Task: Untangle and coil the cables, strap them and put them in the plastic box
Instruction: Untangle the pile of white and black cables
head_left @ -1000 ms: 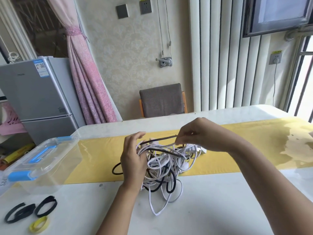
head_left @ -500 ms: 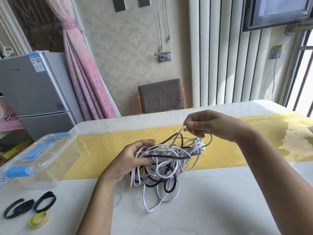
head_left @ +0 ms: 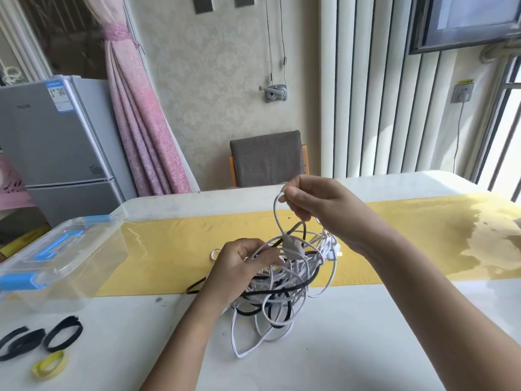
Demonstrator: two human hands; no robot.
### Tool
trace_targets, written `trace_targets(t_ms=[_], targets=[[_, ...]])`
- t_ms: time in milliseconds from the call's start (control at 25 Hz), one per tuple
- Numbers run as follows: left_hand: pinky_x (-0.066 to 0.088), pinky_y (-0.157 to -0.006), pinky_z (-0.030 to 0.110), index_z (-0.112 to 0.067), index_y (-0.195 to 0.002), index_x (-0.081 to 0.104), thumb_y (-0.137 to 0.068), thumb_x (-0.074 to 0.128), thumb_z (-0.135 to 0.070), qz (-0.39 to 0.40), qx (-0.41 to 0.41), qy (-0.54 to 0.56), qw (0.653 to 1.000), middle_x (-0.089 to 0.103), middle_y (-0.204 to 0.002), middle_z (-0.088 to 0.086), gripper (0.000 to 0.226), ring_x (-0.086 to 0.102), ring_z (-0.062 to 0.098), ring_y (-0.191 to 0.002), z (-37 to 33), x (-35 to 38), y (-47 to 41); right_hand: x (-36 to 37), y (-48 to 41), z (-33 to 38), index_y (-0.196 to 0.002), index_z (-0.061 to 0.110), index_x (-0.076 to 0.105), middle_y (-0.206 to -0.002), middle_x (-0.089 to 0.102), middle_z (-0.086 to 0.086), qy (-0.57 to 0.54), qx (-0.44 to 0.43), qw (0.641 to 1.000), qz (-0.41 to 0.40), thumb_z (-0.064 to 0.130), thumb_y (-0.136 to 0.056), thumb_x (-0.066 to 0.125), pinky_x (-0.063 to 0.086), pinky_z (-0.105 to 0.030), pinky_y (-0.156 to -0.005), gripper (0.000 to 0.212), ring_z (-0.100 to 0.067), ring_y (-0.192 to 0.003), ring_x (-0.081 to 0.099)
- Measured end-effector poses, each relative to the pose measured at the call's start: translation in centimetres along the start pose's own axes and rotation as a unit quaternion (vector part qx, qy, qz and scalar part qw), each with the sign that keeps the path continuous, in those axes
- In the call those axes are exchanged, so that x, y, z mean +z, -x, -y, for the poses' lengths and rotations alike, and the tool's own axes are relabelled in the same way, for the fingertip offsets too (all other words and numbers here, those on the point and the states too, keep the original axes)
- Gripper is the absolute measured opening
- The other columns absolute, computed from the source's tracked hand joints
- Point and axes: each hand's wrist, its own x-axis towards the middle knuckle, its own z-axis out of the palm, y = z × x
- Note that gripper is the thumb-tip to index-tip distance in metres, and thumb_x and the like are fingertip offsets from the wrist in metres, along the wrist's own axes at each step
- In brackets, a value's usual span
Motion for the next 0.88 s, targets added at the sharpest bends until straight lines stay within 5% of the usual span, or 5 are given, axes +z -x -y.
trace_targets(t_ms=[120, 280, 480, 720, 880], targets=[[0.04, -0.067, 0.021, -0.028, -0.063, 0.066, -0.08, 0.058, -0.04, -0.044, -0.013, 0.02, 0.999, 0.065, -0.055, 0.004, 0.022, 0.055, 0.013, -0.058, -0.1, -0.1, -0.1, -0.7, -0.1, 0.3, -0.086, 0.007, 0.061, -0.063, 0.046, 0.007, -0.047, -0.004, 0.999, -0.001, 0.015, -0.098, 0.047, 0.026, -0.017, -0.051, 0.021, -0.007, -0.053, 0.033], [0.041, -0.057, 0.017, -0.006, -0.066, 0.056, -0.086, 0.053, -0.036, -0.163, 0.028, 0.034, 0.986, 0.05, -0.04, 0.004, 0.036, 0.047, 0.009, -0.043, 0.1, -0.7, -0.4, -3.0, -0.1, 0.6, -0.086, 0.005, 0.056, -0.067, 0.04, -0.001, -0.108, -0.006, 0.993, -0.049, 0.014, -0.098, 0.043, 0.018, -0.021, -0.05, 0.02, -0.006, -0.051, 0.025], [0.026, -0.042, 0.023, -0.011, -0.057, 0.049, -0.095, 0.056, -0.021, -0.328, 0.024, 0.019, 0.944, 0.03, -0.036, -0.002, 0.04, 0.027, 0.013, -0.036, 1.6, -2.8, -1.0, -7.5, -0.5, -0.7, -0.08, 0.012, 0.051, -0.052, 0.042, 0.009, -0.239, 0.038, 0.944, -0.222, 0.014, -0.101, 0.039, 0.02, -0.014, -0.041, 0.025, -0.004, -0.042, 0.024], [0.032, -0.041, 0.021, -0.008, -0.053, 0.069, -0.092, 0.041, -0.049, -0.149, -0.014, -0.094, 0.984, 0.039, -0.034, 0.008, 0.062, 0.037, 0.017, -0.033, 1.9, -2.3, -0.6, -12.4, -0.1, -6.6, -0.087, 0.003, 0.049, -0.066, 0.054, -0.015, 0.021, 0.215, 0.914, -0.343, -0.002, -0.095, 0.038, 0.049, -0.02, -0.04, 0.014, -0.011, -0.032, 0.052], [0.027, -0.046, 0.024, -0.01, -0.047, 0.053, -0.083, 0.065, -0.048, -0.066, -0.052, -0.263, 0.961, 0.039, -0.04, -0.003, 0.053, 0.032, 0.006, -0.039, 1.6, -1.7, -0.8, -14.4, 1.5, -8.8, -0.101, 0.004, 0.05, -0.077, 0.065, -0.015, 0.163, 0.289, 0.872, -0.359, -0.005, -0.089, 0.037, 0.053, -0.028, -0.051, 0.02, -0.023, -0.055, 0.063]])
